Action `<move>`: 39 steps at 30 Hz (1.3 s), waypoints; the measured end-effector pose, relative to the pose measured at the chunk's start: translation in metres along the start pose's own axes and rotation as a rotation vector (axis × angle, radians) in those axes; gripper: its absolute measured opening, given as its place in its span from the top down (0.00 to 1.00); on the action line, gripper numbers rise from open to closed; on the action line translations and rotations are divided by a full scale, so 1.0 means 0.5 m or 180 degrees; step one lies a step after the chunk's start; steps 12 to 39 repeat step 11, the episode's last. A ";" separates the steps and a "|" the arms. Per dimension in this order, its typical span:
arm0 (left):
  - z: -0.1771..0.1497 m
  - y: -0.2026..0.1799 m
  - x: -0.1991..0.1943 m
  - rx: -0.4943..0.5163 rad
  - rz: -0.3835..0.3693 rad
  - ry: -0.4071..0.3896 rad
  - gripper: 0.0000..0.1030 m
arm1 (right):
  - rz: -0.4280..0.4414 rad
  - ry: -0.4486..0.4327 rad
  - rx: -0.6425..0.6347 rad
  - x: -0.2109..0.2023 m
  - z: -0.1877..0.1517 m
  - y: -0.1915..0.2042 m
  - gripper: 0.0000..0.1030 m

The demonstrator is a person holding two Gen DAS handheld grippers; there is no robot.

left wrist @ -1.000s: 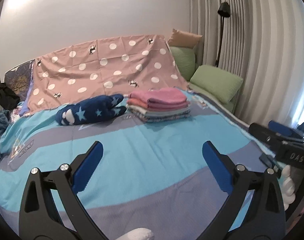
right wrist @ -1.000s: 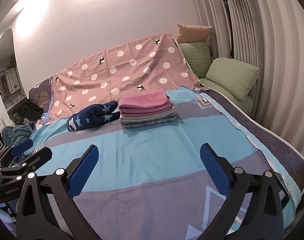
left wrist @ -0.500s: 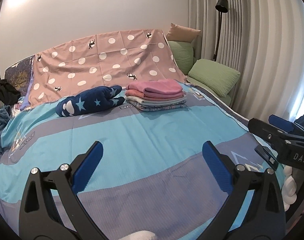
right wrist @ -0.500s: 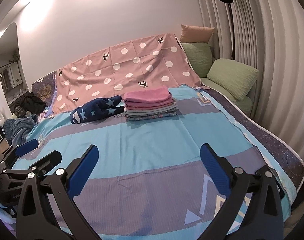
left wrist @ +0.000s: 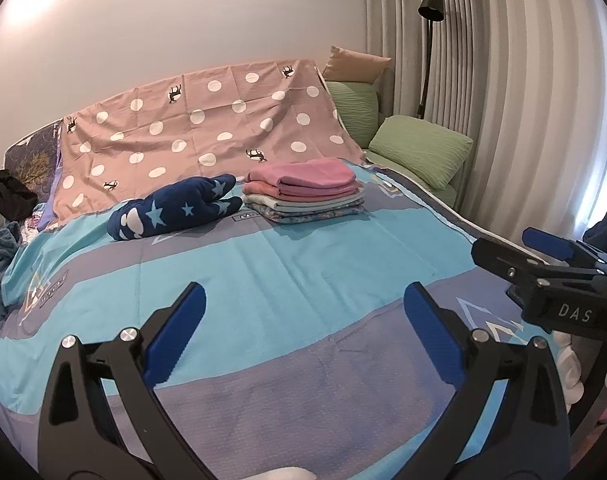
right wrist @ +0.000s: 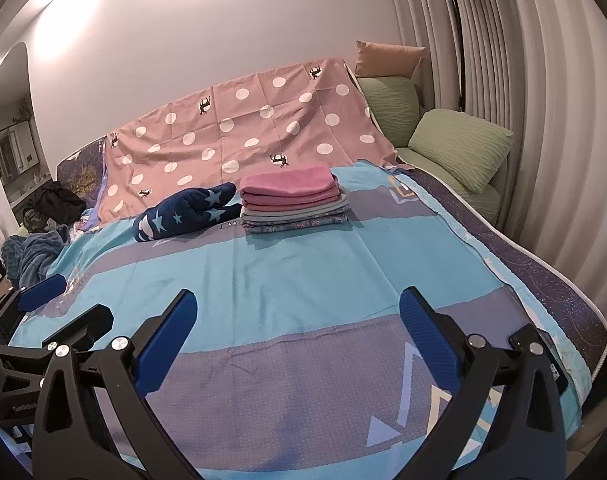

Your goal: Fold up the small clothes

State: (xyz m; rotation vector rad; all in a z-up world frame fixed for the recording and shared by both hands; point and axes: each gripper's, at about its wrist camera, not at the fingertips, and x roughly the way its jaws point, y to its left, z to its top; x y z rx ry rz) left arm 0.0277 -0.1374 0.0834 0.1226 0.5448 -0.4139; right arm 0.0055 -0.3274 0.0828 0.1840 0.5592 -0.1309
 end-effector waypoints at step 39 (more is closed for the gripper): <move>-0.007 -0.005 -0.001 0.0022 0.0015 0.0018 0.02 | -0.0013 0.0008 0.0000 0.005 -0.005 -0.004 0.02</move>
